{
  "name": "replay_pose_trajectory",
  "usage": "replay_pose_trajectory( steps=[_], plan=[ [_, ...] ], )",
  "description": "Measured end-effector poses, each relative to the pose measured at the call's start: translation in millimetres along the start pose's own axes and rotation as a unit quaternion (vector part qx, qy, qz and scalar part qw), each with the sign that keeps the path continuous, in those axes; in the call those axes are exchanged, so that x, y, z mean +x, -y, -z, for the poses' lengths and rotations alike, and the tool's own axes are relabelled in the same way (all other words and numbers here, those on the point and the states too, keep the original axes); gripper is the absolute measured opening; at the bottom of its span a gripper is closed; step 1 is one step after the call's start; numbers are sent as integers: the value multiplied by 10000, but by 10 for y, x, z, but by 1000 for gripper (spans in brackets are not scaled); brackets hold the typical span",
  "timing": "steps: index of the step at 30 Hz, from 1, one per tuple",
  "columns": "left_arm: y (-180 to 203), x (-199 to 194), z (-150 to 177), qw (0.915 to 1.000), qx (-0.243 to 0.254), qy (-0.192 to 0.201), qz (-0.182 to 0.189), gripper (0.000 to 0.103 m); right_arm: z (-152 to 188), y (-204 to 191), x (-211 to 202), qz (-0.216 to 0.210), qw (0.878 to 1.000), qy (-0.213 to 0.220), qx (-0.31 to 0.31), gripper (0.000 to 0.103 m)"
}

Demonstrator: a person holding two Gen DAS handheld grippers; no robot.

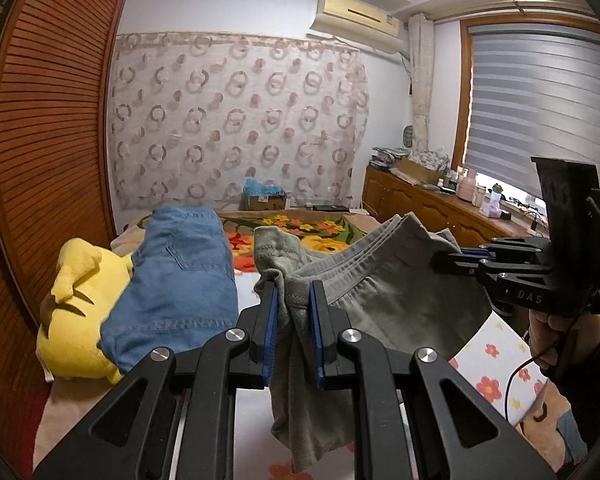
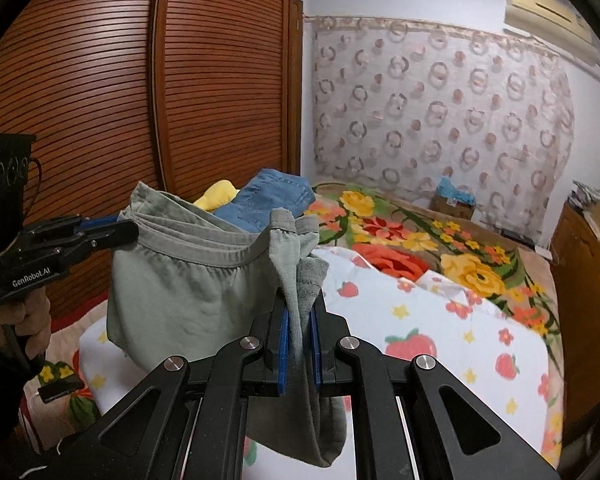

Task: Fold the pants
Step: 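Lift the folded pants with both grippers and carry them onto the blue jeans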

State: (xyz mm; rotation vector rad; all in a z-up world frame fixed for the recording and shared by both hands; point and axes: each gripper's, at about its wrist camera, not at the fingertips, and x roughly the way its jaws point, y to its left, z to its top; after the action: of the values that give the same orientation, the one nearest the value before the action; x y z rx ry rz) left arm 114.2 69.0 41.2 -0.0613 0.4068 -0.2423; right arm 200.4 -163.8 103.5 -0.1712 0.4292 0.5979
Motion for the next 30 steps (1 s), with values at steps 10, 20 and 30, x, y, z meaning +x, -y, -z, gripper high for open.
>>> replay_pose_trajectory(
  steps=[10, 20, 30],
  plan=[
    [-284, 137, -240, 9998, -7, 115, -165, 16, -398, 96, 290, -9, 9997, 30, -229, 9],
    [-717, 454, -192, 9984, -295, 67, -467, 16, -685, 172, 938, -215, 9981, -22, -585, 9],
    [-1143, 664, -40, 9931, -795, 306, -805, 16, -980, 286, 1743, -414, 9948, -16, -932, 9]
  ],
)
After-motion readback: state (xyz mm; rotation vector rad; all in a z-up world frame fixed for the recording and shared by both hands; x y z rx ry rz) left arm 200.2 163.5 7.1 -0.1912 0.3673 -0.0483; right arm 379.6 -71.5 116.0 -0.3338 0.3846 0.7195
